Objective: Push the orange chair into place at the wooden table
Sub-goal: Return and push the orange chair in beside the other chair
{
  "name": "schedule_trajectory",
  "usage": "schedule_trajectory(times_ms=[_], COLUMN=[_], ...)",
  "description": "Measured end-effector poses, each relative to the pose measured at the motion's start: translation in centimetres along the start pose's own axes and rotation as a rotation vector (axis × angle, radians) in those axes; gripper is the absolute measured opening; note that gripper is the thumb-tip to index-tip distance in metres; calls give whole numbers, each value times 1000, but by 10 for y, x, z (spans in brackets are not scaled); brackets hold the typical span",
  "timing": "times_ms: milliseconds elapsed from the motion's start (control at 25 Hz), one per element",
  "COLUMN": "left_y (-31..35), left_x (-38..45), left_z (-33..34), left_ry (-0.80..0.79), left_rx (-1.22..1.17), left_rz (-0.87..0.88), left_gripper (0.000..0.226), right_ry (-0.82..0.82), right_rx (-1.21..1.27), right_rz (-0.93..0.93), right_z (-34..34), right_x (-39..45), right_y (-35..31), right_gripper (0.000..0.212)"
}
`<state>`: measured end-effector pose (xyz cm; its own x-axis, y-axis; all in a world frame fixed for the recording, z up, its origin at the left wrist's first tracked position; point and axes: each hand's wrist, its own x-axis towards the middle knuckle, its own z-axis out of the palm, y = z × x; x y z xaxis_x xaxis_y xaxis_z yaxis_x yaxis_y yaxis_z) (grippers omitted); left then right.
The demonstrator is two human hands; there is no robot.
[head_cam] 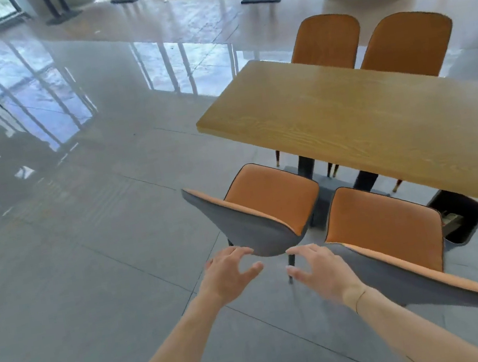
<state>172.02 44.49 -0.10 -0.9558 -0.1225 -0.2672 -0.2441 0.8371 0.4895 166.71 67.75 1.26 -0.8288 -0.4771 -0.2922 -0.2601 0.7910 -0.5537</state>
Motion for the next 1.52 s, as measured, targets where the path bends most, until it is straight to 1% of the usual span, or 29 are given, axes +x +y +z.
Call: schedule_trajectory(times_ms=[160,360,600,800,1040,1280,1400,1520], left_y=[-53,-77,-89,-88,-87,-106,-122,-136], left_x=[-9,4,58,124,185,230,251,263], left_z=[-29,-47,-72,-96,-104,-115,-123,-126], left_ry=[38,86,95,66,-21,-159,-252,-385], left_rx=[-77,-154,-98,1,141,279,332,327], left_rz=[-64,-59,-9,65,137,230,288,337], left_gripper=[51,49,49,51,57,71,77,81], right_ry=[5,47,154,95,-81,-160,-141,-68], right_rx=[15,-12,-38,-22,-79,-30,-34,-108], right_rz=[-25,-68,-47,-12,56,180,239,306], right_z=[17,23,20,16,13,21,29,40], right_x=[27,63,123,174,204,211,213,212], right_y=[-41,-65,-65,-65,-53,-51,-60,-74], right_gripper=[46,46,48,51,50,58,68,82])
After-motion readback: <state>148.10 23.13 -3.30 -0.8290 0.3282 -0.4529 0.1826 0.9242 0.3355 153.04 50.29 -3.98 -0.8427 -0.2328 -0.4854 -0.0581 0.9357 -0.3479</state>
